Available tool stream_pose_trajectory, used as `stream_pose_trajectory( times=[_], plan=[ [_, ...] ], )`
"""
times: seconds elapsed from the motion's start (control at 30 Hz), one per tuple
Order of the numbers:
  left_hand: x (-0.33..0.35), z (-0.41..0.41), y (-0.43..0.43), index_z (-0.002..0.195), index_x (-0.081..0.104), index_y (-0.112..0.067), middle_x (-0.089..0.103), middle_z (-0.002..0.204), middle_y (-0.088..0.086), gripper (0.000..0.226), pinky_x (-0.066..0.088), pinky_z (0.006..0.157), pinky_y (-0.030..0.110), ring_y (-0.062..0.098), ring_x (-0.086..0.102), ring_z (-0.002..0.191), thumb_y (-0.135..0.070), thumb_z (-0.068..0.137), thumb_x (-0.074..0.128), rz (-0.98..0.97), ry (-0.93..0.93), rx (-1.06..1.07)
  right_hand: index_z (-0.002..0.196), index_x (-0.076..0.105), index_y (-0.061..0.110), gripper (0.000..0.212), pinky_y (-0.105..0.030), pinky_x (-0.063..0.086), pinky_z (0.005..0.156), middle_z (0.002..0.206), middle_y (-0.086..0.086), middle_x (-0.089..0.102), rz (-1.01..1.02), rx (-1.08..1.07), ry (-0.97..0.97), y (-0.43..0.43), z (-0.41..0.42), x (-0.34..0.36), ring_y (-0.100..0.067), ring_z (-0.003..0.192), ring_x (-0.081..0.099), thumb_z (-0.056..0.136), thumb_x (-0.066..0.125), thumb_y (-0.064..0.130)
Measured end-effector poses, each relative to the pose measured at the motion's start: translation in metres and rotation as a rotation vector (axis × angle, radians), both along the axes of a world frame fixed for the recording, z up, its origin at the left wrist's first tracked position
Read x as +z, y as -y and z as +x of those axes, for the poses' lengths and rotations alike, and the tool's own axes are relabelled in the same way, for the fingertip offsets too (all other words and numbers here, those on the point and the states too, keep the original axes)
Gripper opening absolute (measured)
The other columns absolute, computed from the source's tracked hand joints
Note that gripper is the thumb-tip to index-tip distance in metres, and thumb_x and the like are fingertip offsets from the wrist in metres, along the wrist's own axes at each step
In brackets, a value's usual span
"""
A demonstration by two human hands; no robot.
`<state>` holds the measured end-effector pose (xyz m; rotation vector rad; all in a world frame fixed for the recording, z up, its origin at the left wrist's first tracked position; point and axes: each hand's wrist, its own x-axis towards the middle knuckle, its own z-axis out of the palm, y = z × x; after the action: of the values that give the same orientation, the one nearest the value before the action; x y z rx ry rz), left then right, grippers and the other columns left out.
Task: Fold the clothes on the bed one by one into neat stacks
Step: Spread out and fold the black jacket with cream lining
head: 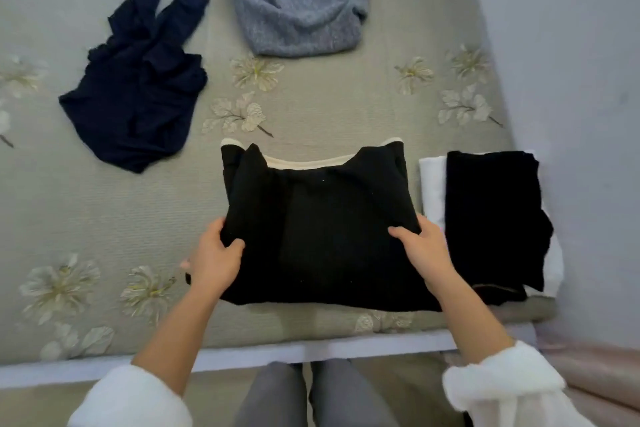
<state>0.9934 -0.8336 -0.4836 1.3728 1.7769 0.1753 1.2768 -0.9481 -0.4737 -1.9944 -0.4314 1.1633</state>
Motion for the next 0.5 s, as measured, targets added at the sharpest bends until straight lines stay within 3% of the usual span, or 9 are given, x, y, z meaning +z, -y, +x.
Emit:
stream_pose_trajectory(
  times=[0.13,0.3,0.4,0.5],
  plan=[
    [0.028,0.054,0.002,0.120,0.054,-0.022,0.065,0.103,0.003,0.032,0.039,0.100,0.054,0.029,0.059,0.100,-0.015,0.089,0.053,0.024,-0.004,-0.160,0.114,0.066,0.030,0.028,-0.025,0.051,0.078,0.101,0.011,0.070,0.025,-0.162,0.033,0.057,0.026,0.029,-0.007,0.093,0.065,0.089,0.062,0.016],
    [0.067,0.140,0.001,0.118,0.055,-0.026,0.061,0.092,-0.006,0.031,0.036,0.101,0.057,0.025,0.059,0.094,-0.015,0.089,0.052,0.110,0.018,-0.390,0.095,0.070,0.030,0.020,-0.018,0.048,0.065,0.085,0.014,0.071,0.092,-0.376,0.091,0.112,0.049,0.056,-0.003,0.080,0.066,0.088,0.059,0.015],
    [0.090,0.198,-0.001,0.112,0.058,-0.027,0.063,0.088,-0.003,0.028,0.040,0.096,0.056,0.027,0.060,0.088,-0.014,0.088,0.051,0.178,0.042,-0.525,0.087,0.070,0.027,0.018,-0.013,0.046,0.057,0.080,0.012,0.071,0.137,-0.531,0.118,0.136,0.061,0.064,-0.005,0.076,0.066,0.088,0.057,0.014],
    [0.109,0.258,-0.003,0.099,0.060,-0.020,0.064,0.086,0.005,0.018,0.041,0.093,0.051,0.029,0.059,0.087,-0.013,0.087,0.050,0.277,0.091,-0.653,0.086,0.071,0.030,0.019,-0.026,0.048,0.065,0.083,0.008,0.071,0.176,-0.768,0.136,0.159,0.067,0.064,-0.009,0.078,0.067,0.088,0.057,0.017]
  ],
)
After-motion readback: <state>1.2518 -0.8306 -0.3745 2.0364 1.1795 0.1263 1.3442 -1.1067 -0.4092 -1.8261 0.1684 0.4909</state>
